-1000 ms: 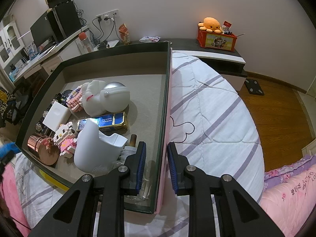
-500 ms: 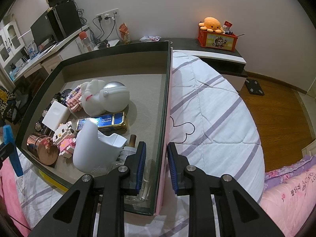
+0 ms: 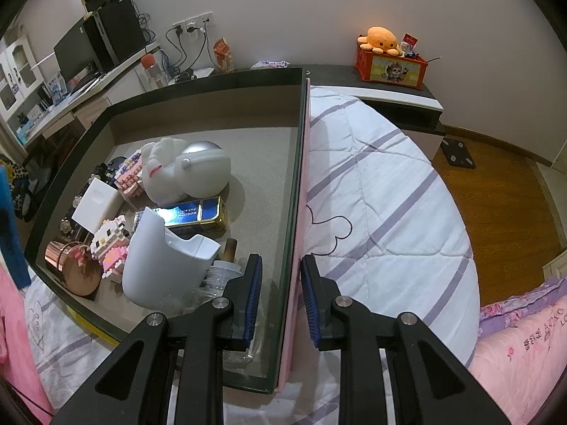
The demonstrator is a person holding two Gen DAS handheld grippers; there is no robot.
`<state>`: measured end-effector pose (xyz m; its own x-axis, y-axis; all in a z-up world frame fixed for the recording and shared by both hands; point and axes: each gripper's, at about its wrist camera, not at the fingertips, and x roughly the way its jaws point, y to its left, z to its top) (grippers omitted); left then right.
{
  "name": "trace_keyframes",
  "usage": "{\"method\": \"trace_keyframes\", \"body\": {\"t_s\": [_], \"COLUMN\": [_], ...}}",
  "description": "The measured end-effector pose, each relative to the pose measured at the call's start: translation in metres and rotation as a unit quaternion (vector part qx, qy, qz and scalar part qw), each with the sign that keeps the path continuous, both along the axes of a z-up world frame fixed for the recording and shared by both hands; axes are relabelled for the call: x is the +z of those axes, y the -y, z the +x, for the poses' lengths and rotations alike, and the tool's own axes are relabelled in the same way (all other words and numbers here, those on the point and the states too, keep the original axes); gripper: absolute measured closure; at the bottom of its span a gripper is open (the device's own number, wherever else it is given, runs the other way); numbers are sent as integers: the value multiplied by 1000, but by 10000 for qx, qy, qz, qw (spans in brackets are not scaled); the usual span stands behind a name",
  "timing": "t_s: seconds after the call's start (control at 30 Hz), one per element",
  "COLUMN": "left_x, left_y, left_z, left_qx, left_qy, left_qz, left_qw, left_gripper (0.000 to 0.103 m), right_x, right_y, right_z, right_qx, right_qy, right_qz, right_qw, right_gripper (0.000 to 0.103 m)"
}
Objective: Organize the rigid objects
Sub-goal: 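Lift the blue highlighter over the pink box and release it inside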
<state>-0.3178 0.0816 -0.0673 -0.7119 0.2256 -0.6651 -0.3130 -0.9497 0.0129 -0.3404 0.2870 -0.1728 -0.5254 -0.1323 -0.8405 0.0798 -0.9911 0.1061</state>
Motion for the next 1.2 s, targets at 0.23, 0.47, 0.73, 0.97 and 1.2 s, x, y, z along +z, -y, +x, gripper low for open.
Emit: {"method": "trace_keyframes", "body": {"t_s": [0.23,0.47,0.73,0.97,1.2], "left_x": [-4,-24,-37,-26,-25], "left_y": [-30,-38,-42,-46,-39], "left_z": [-32,-56,-61,-57,-48], "left_qx": [-94,73,123,160,397], "left_qy": [64,341,432,159,105], "left_qz": [-224,-333,-434,-294,-310], "left_qw": [9997,9988,9980,9993,9987], "left_gripper": [87,86,86,86,13], "right_x": [0,0,0,1,1], "right_y": [-3,-4,-5,-3,-3], "right_z": [-1,-1,-1,-1,-2], "right_qx": [-16,1,-4,-10,-14], "right_qy": [41,55,46,52,70], "right_qz": [-85,-120,-84,-71,-69], "right_qw": [10000,9999,10000,10000,10000], "right_gripper": [79,79,79,79,79]}}
